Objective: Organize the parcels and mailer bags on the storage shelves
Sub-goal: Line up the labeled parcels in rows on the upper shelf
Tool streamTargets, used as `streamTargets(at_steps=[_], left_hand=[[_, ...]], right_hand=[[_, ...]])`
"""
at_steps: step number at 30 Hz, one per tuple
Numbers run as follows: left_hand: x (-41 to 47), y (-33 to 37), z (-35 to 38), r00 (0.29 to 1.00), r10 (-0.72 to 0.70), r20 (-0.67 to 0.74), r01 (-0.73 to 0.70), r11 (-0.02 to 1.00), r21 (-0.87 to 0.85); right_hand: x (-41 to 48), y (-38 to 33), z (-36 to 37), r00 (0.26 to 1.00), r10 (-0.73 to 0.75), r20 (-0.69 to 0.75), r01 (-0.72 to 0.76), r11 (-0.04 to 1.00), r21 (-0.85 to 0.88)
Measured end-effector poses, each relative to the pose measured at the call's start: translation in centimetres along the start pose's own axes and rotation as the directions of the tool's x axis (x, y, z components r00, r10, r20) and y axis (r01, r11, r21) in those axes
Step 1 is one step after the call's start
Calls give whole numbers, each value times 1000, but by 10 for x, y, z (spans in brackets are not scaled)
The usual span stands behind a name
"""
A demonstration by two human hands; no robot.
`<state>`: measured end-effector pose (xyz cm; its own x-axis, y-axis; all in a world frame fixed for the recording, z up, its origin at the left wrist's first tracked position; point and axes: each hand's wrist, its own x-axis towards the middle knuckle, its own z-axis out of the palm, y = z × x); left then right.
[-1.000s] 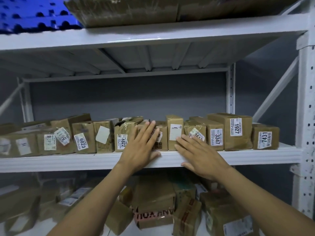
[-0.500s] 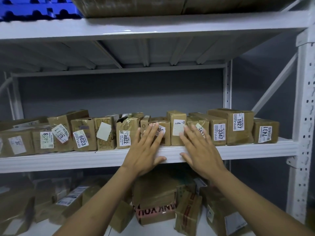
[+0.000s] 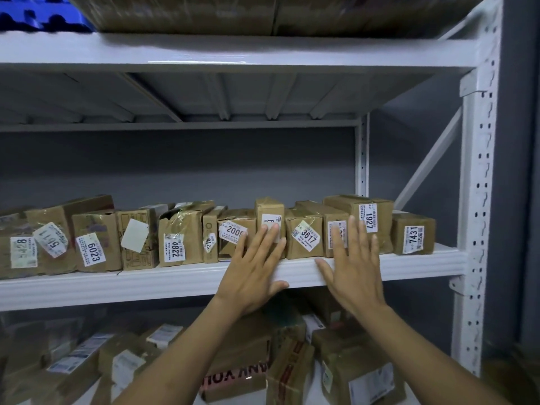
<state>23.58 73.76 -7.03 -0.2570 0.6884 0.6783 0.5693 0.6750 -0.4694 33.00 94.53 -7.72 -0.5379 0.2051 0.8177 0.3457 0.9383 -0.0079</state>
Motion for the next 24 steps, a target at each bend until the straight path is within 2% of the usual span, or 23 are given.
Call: streamTargets(at_steps=[4, 8, 11, 13, 15, 17, 19, 24], left_hand=[[16, 17, -1, 999, 33, 19, -34, 999, 22], [28, 32, 1, 999, 8, 32, -9, 1000, 30], [30, 41, 4, 1000, -22, 11, 21, 999, 26], [32, 47, 4, 1000, -31, 4, 31, 999, 24], [35, 55, 2, 999, -42, -3, 42, 999, 19], [38, 63, 1, 999, -42, -2, 42, 999, 25], [41, 70, 0, 999, -40, 3, 40, 998, 38], [38, 79, -14, 996, -75, -39, 74, 997, -25]], right_hand=[[-2, 26, 1, 986, 163, 18, -163, 987, 9], [0, 50, 4, 981, 67, 181, -79, 995, 60], [-2, 62, -1, 997, 44, 66, -50, 995, 85], [-3, 71, -7, 991, 133, 19, -135, 986, 102], [-3, 82, -9, 980, 195, 40, -198, 970, 139], [-2, 92, -10, 970, 175, 169, -203, 966, 162], [-2, 98, -12, 964, 120, 236, -164, 971, 173], [-7, 81, -39, 987, 13, 162, -49, 975, 218]])
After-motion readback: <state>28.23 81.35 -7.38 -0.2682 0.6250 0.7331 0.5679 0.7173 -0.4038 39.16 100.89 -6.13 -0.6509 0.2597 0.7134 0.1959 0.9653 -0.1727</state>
